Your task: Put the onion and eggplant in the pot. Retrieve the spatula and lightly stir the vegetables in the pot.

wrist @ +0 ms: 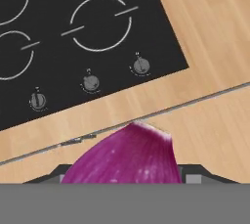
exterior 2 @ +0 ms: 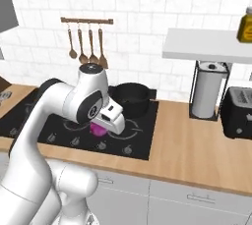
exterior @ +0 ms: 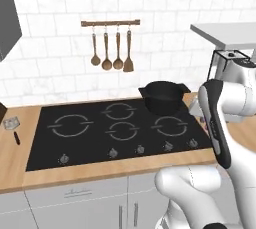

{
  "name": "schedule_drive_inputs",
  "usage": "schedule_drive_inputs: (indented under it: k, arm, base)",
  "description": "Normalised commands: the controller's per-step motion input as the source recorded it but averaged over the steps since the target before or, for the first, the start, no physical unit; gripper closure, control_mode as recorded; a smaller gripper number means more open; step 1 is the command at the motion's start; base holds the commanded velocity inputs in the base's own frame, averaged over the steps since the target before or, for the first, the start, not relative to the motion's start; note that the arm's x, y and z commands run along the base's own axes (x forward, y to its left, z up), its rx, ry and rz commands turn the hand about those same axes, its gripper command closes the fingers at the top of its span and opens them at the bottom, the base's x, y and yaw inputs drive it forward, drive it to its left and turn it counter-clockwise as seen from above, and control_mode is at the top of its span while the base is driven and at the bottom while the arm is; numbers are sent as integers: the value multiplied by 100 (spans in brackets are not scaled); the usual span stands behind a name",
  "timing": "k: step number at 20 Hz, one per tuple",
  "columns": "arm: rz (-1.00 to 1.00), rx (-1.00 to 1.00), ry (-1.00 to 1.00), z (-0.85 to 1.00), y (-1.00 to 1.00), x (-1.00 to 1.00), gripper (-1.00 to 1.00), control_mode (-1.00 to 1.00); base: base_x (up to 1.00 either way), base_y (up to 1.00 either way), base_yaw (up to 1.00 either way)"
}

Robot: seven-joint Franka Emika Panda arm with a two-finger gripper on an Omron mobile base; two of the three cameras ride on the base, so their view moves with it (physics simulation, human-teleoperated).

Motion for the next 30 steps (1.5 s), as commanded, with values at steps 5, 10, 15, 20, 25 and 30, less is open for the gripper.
schedule_drive_inputs:
  k: [5, 10, 15, 20, 25, 30]
  arm:
    - [0, 0, 0, 0, 0, 0, 100, 100]
    - [0, 0, 0, 0, 0, 0, 100, 100]
    - [12, 0, 0, 10, 0, 80, 100, -100]
    - [3, 0, 9, 31, 1, 100, 100, -100]
    - [0, 0, 5, 10, 0, 100, 100, -100]
    - [-1, 0, 0, -2, 0, 100, 100, -100]
  base:
    - [85, -13, 22]
    - [100, 3, 20]
    - [20, 0, 3]
    - [0, 0, 0]
    - [0, 0, 0]
    - [0, 0, 0]
